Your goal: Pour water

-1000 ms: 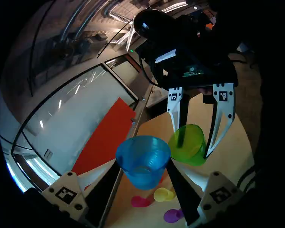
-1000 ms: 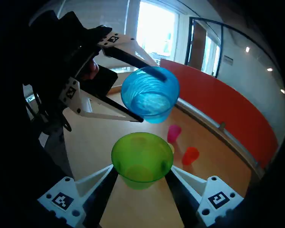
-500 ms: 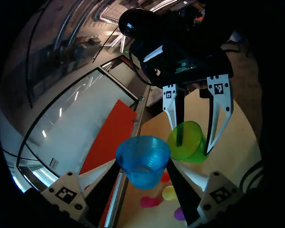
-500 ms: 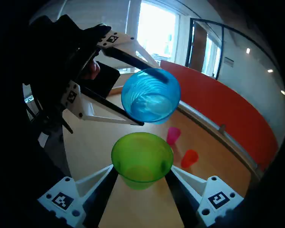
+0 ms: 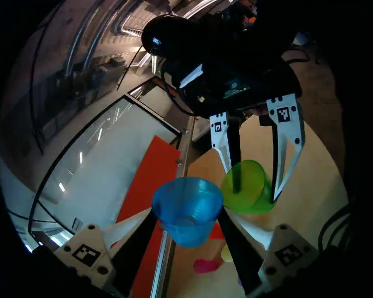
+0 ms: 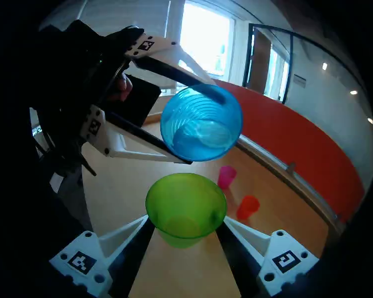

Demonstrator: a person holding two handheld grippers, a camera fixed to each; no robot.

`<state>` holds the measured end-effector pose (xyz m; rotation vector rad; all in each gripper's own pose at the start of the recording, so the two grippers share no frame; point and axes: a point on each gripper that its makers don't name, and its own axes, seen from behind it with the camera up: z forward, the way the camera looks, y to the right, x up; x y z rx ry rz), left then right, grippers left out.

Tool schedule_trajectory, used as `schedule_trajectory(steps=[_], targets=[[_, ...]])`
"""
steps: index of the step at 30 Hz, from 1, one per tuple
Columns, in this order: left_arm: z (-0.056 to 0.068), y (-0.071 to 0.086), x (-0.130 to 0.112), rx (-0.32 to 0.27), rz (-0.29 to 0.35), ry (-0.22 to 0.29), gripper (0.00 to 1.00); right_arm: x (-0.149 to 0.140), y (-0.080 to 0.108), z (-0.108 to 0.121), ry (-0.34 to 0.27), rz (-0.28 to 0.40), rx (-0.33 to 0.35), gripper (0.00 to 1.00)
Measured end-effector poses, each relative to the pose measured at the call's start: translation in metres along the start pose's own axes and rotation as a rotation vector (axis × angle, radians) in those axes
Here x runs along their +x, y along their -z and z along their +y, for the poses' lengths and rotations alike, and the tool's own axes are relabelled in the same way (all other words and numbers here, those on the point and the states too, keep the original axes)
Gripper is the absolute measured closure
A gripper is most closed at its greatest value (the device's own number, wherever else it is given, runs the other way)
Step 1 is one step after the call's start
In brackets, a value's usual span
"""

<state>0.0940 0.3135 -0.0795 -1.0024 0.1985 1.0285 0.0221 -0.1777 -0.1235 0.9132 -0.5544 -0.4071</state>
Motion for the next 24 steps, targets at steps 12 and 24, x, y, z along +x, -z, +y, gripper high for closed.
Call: schedule_trajectory(steps=[12, 24], targets=[[-0.001, -0.004, 0.003, 0.005, 0.0, -0.048, 0.15, 0.001, 0.002, -0.001, 0.0, 0.005, 0.006, 0.15], [-0.005, -0.011, 0.006, 0.022, 0.004, -0.103, 0.15, 0.002, 0.003, 0.0, 0.003, 0.009, 0.007, 0.15]])
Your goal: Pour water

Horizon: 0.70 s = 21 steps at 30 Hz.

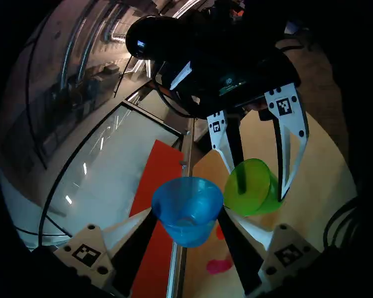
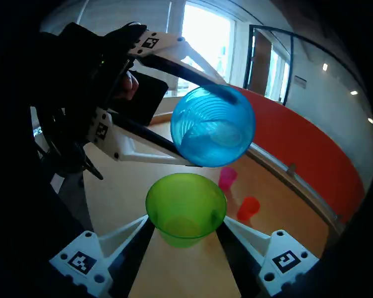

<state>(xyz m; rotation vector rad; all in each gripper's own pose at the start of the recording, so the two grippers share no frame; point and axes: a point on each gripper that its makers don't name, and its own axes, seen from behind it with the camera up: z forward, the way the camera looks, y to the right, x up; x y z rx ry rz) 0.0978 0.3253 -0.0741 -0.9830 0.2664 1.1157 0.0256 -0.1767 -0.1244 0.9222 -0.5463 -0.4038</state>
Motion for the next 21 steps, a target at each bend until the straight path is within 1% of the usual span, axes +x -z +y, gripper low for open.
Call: schedule_trajectory(steps=[5, 11, 17, 21], targets=[[-0.0002, -0.0017, 0.001, 0.004, 0.001, -0.027, 0.15, 0.0004, 0.0003, 0.001, 0.001, 0.001, -0.001, 0.15], [-0.0012, -0.004, 0.0021, 0.007, 0.002, -0.037, 0.15, 0.0014, 0.0001, 0.0017, 0.001, 0.004, -0.001, 0.14], [-0.0016, -0.0071, 0.0036, 0.011, 0.005, -0.07, 0.15, 0.0014, -0.0006, 0.0027, 0.003, 0.005, -0.001, 0.15], [-0.0023, -0.0087, 0.0043, 0.012, 0.007, -0.077, 0.15, 0.0019, -0.0007, 0.0034, 0.004, 0.006, -0.002, 0.15]])
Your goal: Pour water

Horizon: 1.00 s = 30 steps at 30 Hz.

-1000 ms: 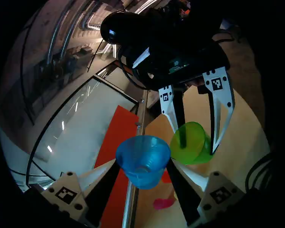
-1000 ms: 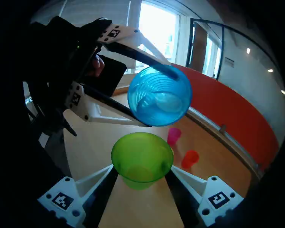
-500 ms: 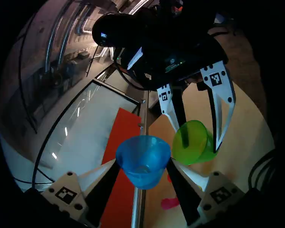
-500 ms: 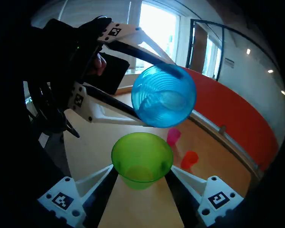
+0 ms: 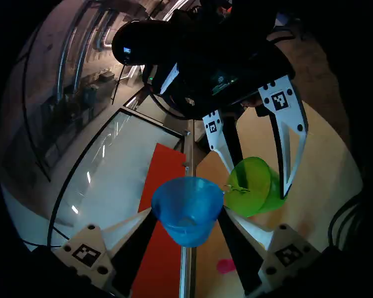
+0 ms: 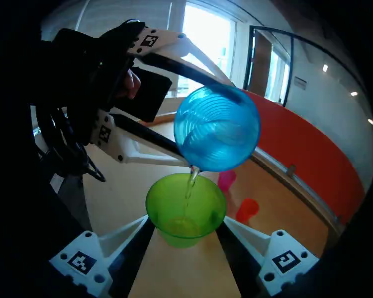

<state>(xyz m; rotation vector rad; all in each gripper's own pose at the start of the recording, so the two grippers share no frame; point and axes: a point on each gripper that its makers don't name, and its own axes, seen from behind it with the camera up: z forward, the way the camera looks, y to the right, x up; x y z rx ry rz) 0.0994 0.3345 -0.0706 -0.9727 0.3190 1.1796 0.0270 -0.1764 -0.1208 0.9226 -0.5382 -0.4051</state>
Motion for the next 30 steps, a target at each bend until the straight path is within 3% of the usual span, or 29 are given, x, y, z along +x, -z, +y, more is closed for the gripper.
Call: schedule_trajectory(steps=[30], targets=[[-0.0042, -0.0007, 0.0019, 0.015, 0.002, -0.065, 0.15, 0.0003, 0.0001, 0.0036, 0.008, 0.004, -0.003, 0.14]])
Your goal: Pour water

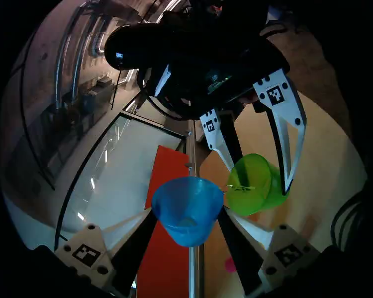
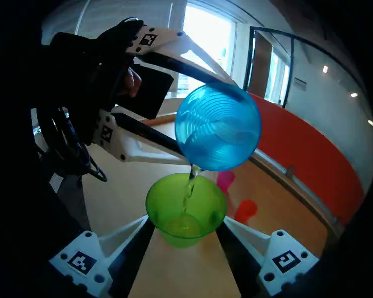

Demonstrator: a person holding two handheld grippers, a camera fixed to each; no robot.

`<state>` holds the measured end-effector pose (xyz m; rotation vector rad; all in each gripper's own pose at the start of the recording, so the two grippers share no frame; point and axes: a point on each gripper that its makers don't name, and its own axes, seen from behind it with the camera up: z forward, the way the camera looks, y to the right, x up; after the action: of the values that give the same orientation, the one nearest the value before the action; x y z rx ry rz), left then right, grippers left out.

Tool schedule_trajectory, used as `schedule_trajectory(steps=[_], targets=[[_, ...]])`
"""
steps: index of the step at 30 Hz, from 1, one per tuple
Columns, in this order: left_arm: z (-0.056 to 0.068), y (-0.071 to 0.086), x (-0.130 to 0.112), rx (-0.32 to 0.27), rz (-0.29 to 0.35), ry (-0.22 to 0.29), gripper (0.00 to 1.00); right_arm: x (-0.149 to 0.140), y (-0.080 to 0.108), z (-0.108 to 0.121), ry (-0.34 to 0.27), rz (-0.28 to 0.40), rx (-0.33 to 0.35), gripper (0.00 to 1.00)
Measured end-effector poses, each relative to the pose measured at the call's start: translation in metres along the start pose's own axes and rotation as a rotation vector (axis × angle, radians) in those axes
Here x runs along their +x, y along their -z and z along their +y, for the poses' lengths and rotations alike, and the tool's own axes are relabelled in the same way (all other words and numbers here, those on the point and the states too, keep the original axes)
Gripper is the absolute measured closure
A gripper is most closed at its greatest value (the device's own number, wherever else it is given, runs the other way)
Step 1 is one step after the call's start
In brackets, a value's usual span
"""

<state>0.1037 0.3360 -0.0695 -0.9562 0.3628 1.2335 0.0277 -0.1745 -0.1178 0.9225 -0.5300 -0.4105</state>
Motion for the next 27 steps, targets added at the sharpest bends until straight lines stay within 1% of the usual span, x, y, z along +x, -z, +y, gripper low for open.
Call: schedule_trajectory(steps=[11, 20, 24, 27], targets=[[-0.0006, 0.0004, 0.0032, 0.006, 0.001, -0.032, 0.15, -0.0001, -0.0006, -0.0009, 0.004, 0.0, 0.001, 0.14], [-0.0046, -0.0001, 0.0037, 0.015, 0.004, -0.045, 0.15, 0.0003, 0.0002, -0.0013, 0.006, 0.001, 0.001, 0.14], [-0.0036, 0.0006, 0.0043, 0.015, 0.005, -0.058, 0.15, 0.0008, 0.0012, -0.0014, 0.007, 0.002, 0.0, 0.15], [-0.0032, 0.0014, 0.0047, 0.014, 0.005, -0.059, 0.15, 0.0008, 0.002, -0.0013, 0.008, 0.002, -0.001, 0.14]])
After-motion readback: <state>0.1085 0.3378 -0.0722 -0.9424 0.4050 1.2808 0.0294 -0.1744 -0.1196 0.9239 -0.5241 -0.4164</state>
